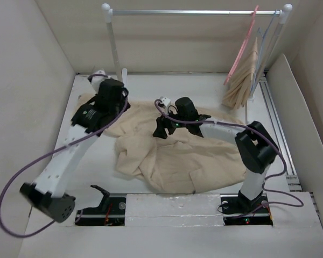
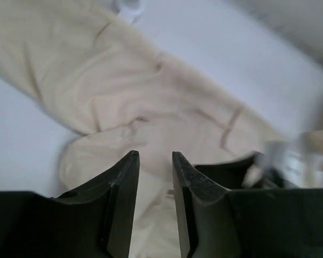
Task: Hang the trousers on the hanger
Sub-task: Flatten out the trousers at the center of the board.
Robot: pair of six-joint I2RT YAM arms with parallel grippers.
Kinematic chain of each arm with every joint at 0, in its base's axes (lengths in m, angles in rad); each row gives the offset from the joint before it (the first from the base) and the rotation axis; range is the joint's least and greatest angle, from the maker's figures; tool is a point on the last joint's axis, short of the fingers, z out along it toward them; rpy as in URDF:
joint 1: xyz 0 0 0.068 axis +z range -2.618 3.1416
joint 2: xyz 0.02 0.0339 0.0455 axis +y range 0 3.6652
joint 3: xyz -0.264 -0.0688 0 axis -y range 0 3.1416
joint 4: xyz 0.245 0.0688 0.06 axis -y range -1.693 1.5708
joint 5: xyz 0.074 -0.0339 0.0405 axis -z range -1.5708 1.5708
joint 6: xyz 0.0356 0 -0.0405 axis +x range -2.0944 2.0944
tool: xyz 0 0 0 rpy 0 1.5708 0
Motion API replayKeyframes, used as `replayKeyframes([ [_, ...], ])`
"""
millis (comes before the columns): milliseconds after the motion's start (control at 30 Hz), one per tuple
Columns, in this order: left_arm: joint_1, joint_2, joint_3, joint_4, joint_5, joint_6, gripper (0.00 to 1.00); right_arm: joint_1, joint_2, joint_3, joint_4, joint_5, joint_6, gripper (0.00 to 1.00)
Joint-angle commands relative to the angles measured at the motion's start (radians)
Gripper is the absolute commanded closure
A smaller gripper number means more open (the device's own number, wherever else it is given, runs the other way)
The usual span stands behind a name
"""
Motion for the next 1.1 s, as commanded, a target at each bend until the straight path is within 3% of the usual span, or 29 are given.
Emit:
replayKeyframes([
  [0, -0.041, -0.166, 0.052, -0.057, 0.003, -0.068, 0.72, 0.028, 0.079, 0.111, 0.158, -0.043, 0.087, 0.31],
  [133, -0.041, -0.326, -0.052, -0.029, 0.063, -0.097, 0.72, 0.037, 0.217, 0.219, 0.12, -0.026, 0.117, 0.32],
  [400, -0.041, -0.423, -0.097, 0.004, 0.074, 0.036, 0.72, 0.1, 0.325, 0.281, 0.094, 0.078, 0.213, 0.39],
  [467, -0.041, -0.45, -0.106, 0.032, 0.1, 0.06, 0.71, 0.114, 0.34, 0.294, 0.083, 0.113, 0.234, 0.6],
  [500, -0.041, -0.455, -0.112, 0.063, 0.118, 0.092, 0.71, 0.141, 0.336, 0.292, 0.088, 0.128, 0.242, 0.77],
  [600, -0.041, -0.466, -0.103, 0.084, 0.149, 0.129, 0.71, 0.189, 0.307, 0.297, 0.103, 0.187, 0.242, 1.0],
  [767, -0.041, -0.483, -0.002, 0.065, 0.088, 0.164, 0.71, 0.374, 0.218, 0.387, 0.043, 0.216, 0.205, 1.0],
  [900, -0.041, -0.475, 0.147, 0.042, -0.035, 0.195, 0.68, 0.537, 0.259, 0.521, -0.02, 0.159, 0.223, 0.99],
  [933, -0.041, -0.475, 0.172, 0.04, -0.052, 0.201, 0.65, 0.557, 0.303, 0.551, -0.023, 0.103, 0.266, 0.93],
  [967, -0.041, -0.47, 0.185, 0.04, -0.066, 0.213, 0.64, 0.586, 0.316, 0.549, -0.014, 0.081, 0.292, 0.82],
  [1000, -0.041, -0.469, 0.208, 0.035, -0.089, 0.216, 0.64, 0.598, 0.321, 0.533, 0.011, 0.057, 0.317, 0.54],
  [1067, -0.041, -0.467, 0.221, 0.028, -0.109, 0.225, 0.63, 0.608, 0.281, 0.457, 0.094, 0.006, 0.358, 0.42],
])
